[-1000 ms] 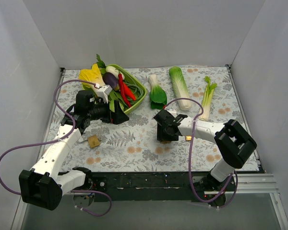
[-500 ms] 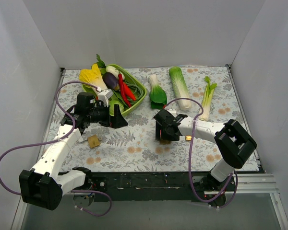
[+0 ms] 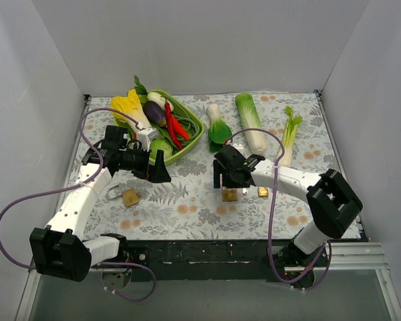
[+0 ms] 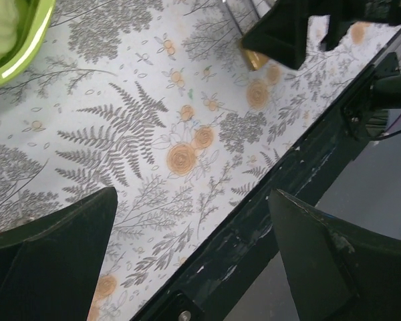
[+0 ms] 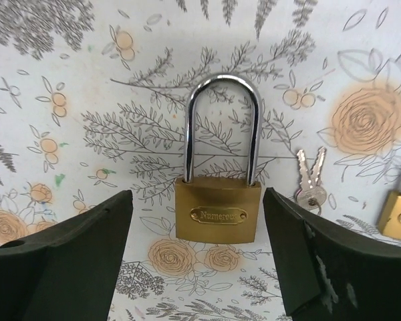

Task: Lock with the key
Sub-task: Place the lock at the center of the board, then pick up the lock from the center of the board.

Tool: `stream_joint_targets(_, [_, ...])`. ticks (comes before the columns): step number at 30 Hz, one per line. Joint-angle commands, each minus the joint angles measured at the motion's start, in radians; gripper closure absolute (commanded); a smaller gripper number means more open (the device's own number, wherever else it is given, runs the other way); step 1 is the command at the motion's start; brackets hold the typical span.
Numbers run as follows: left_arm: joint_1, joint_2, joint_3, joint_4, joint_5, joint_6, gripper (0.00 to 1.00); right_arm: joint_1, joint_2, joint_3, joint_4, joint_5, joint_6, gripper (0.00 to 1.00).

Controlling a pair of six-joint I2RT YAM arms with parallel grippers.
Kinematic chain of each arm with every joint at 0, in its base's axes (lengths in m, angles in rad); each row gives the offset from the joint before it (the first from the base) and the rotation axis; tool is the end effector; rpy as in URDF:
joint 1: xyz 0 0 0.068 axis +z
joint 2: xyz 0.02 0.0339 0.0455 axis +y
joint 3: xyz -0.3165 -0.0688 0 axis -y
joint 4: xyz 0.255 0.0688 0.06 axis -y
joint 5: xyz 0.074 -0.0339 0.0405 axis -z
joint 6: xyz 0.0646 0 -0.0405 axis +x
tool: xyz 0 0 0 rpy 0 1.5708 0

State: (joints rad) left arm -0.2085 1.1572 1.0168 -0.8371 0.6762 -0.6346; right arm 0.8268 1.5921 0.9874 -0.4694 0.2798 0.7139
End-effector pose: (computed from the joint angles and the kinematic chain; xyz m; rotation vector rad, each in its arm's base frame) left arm 0.2100 -0.0858 0.3239 -0.2802 2.6338 -1.1743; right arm 0.2403 0.2348 0.2147 -0.0538 2.5894 0.1955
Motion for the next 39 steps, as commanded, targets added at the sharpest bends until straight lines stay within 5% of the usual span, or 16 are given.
stream_joint_targets(1, [0.081, 0.032, 0.075, -0.186, -0.026, 0.249, 0.02, -0.022, -0.081, 0.063, 0.037, 0.033, -0.109, 0.13])
stream_joint_targets(10, [0.409, 0.165, 0.097, -0.324, -0.041, 0.668, 0.02, -0.026, -0.204, 0.121, 0.210, -0.050, -0.462, 0.04])
stream_joint_targets(15, [0.416, 0.116, -0.026, -0.212, -0.138, 0.818, 0.02, -0.046, -0.216, 0.192, 0.158, -0.004, -0.571, 0.02])
stream_joint_targets(24, [0.416, 0.062, -0.225, -0.034, -0.158, 1.016, 0.02, -0.172, -0.225, 0.316, -0.034, -0.326, -0.711, 0.02])
stream_joint_targets(39, [0.409, 0.182, -0.256, 0.053, -0.165, 1.196, 0.02, -0.295, -0.152, 0.404, -0.133, -0.547, -0.657, 0.02])
